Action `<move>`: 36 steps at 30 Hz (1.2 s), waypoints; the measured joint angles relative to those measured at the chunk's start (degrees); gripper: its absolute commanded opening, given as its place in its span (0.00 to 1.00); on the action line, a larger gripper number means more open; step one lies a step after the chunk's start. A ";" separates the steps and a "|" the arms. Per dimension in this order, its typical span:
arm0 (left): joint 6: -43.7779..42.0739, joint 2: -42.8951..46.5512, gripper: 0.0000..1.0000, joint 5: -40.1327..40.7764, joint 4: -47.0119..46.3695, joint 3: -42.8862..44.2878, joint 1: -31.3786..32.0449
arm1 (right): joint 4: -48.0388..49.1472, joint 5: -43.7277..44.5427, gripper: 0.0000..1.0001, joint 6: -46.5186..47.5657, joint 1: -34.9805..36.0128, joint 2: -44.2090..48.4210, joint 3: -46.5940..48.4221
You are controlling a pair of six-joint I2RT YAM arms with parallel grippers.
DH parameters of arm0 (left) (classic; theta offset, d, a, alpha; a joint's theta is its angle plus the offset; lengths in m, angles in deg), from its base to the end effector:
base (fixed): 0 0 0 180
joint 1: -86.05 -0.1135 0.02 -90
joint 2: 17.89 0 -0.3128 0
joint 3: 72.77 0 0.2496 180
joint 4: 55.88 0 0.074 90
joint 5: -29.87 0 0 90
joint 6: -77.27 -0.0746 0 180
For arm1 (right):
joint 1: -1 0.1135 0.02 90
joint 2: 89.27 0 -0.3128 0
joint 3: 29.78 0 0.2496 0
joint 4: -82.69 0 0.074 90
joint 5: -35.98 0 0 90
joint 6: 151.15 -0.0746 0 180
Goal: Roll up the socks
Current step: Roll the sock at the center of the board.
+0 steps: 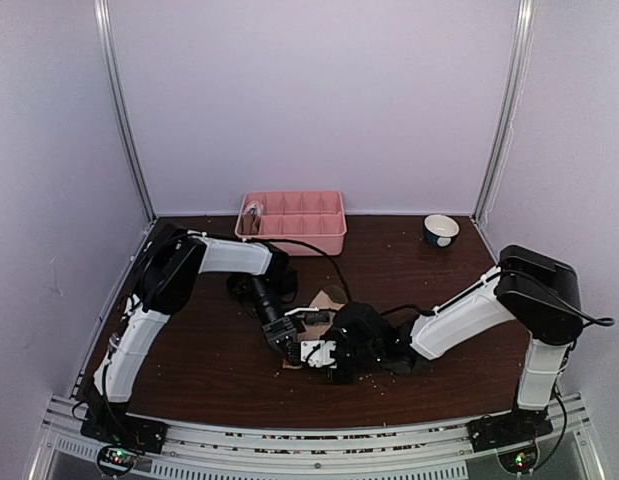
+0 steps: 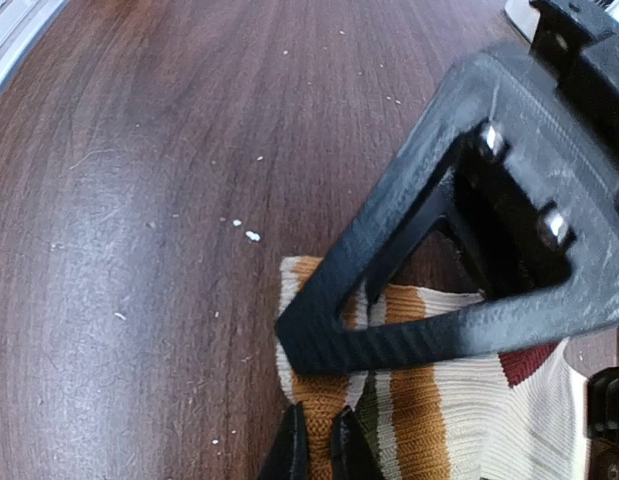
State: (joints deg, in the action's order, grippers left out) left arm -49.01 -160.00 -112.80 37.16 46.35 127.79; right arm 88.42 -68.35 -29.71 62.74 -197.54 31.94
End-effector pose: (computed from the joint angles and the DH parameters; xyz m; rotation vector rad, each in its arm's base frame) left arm 0.2920 -0.3401 0.1010 -1.3039 -2.0481 1.1661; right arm 0.1733 0.3614 0.1337 -1.7740 1.4948 0.5580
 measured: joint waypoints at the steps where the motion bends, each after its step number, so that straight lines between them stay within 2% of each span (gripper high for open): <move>1: 0.17 0.57 0.58 0.07 0.17 -0.28 0.07 | -0.09 -0.26 0.00 -0.37 -0.07 0.00 0.04; 4: 1.05 4.26 0.84 2.01 -1.16 -2.69 0.15 | -0.90 -1.33 0.00 -1.79 -0.31 0.00 0.52; 5: 1.20 5.86 0.96 3.19 -2.21 -3.89 0.15 | -1.29 -1.81 0.00 -2.45 -0.50 -0.02 0.74; 6: 1.51 8.44 0.98 4.70 -3.93 -6.08 0.09 | -2.01 -2.84 0.00 -3.50 -0.92 -0.13 1.20; 12: 1.27 23.54 0.98 16.76 -20.11 -22.10 -0.87 | -6.32 -12.92 0.00 -10.84 -4.96 -1.92 4.70; 16: 2.01 30.32 0.98 20.98 -29.49 -30.47 -1.38 | -7.74 -18.88 0.00 -15.23 -6.99 -3.28 6.27; 23: 5.14 32.65 0.97 22.05 -41.97 -35.47 -1.22 | -9.27 -27.21 0.00 -21.22 -10.36 -5.95 8.70; 27: 6.54 34.97 0.84 22.69 -46.93 -38.38 -0.81 | -8.00 -34.36 0.00 -24.41 -12.04 -8.22 9.33; 31: 6.12 34.97 0.83 24.72 -50.10 -38.05 0.46 | -6.56 -40.94 0.00 -27.34 -13.53 -10.25 9.38; 36: 0.57 34.99 0.82 23.63 -49.57 -37.35 7.61 | -6.40 -46.16 0.00 -35.28 -16.41 -12.37 9.81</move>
State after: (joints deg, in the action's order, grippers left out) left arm -48.44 -125.00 -89.17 -12.42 9.00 135.39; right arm 82.02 -114.51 -64.99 46.32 -209.91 41.75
